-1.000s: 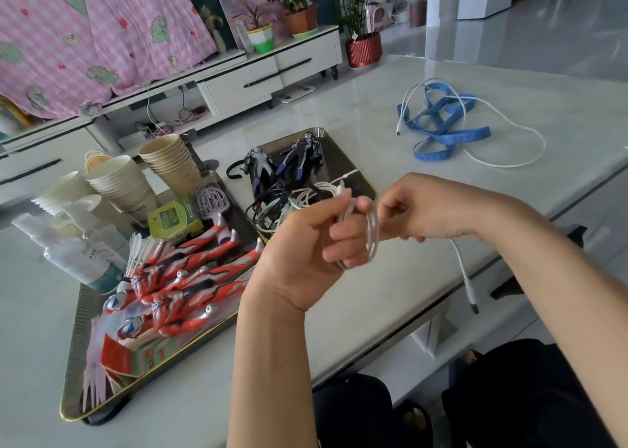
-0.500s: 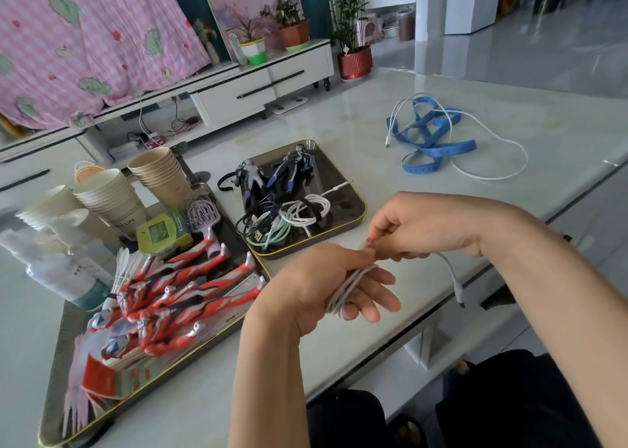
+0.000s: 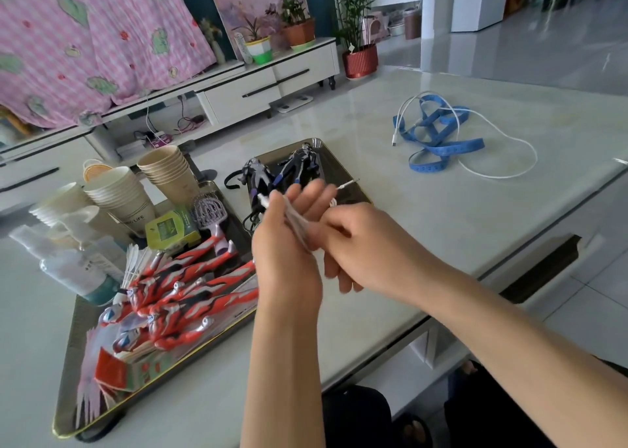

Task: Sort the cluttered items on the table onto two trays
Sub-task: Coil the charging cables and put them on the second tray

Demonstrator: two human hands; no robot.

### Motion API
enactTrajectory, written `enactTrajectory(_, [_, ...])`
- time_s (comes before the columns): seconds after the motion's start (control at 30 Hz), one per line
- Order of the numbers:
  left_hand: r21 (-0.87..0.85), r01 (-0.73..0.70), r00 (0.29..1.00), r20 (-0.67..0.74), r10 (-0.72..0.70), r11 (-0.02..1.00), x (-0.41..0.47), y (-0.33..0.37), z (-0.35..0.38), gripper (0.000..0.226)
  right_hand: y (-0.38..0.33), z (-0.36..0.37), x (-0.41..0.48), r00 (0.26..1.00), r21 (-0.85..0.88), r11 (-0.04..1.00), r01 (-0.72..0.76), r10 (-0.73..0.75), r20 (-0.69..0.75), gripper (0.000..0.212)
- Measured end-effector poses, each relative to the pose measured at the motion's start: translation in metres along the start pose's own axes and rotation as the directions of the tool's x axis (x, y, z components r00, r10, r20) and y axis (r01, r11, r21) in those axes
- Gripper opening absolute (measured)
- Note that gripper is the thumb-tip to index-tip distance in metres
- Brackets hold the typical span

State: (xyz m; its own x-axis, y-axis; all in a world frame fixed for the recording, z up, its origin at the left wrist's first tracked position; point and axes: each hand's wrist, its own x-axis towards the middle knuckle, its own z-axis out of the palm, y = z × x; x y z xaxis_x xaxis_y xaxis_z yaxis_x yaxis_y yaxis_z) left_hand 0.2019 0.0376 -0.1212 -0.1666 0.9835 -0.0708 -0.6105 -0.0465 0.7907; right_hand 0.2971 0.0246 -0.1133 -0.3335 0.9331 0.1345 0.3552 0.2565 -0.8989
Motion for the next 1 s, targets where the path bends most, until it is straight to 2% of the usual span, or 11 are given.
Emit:
enactTrajectory(0.1, [-0.335,0.049,0.996,0.082,-0.022,0.941,0.002,0.007,-0.017,0.030,0.006,-0.004,0.004,0.974,0.104,0.990,-0.094,0.070,0.215,0.031])
enactTrajectory(0.2, [-0.583,0.209,0.964,0.255,-0.068,0.785,0.001,0.012,-0.030,0.027,0.010,-0.011,0.004,0.918,0.094,0.981,-0.172,0.124,0.377,0.032])
enactTrajectory(0.3, [-0.547,0.397,0.878,0.461,-0.131,0.737,0.000,0.013,-0.035,0.021,0.013,-0.019,0.006,0.920,0.048,0.980,-0.194,0.165,0.356,0.025])
enactTrajectory(0.37, [-0.456,0.417,0.859,0.480,-0.177,0.786,-0.001,0.013,-0.035,0.019,0.014,-0.029,0.007,0.919,0.066,0.974,-0.218,0.182,0.350,0.020])
enactTrajectory(0.47, [-0.333,0.457,0.827,0.501,-0.255,0.825,-0.004,0.011,-0.033,0.025,0.017,-0.043,0.009,0.921,0.244,0.928,-0.281,0.189,0.342,0.018])
enactTrajectory(0.57, [-0.263,0.477,0.796,0.535,-0.284,0.839,0.000,0.013,-0.029,0.030,0.018,-0.044,0.013,0.929,0.494,0.803,-0.333,0.191,0.316,0.030])
enactTrajectory(0.63, [-0.321,0.486,0.789,0.560,-0.251,0.813,0.001,0.012,-0.024,0.033,0.018,-0.039,0.016,0.935,0.653,0.674,-0.346,0.192,0.298,0.028])
enactTrajectory(0.77, [-0.518,0.396,0.872,0.472,-0.133,0.758,0.002,0.009,-0.024,0.033,0.015,-0.033,0.018,0.943,0.859,0.402,-0.317,0.234,0.238,0.010])
enactTrajectory(0.83, [-0.573,0.330,0.915,0.388,-0.106,0.751,0.003,0.009,-0.025,0.034,0.013,-0.031,0.017,0.956,0.866,0.421,-0.268,0.227,0.186,0.005])
enactTrajectory(0.9, [-0.565,0.241,0.955,0.283,-0.089,0.789,0.003,0.009,-0.025,0.034,0.012,-0.027,0.017,0.975,0.838,0.510,-0.195,0.194,0.108,0.008])
enactTrajectory(1.0, [-0.520,0.138,0.981,0.189,-0.044,0.843,0.002,0.009,-0.022,0.030,0.012,-0.021,0.017,0.996,0.643,0.764,-0.044,0.084,-0.031,0.014])
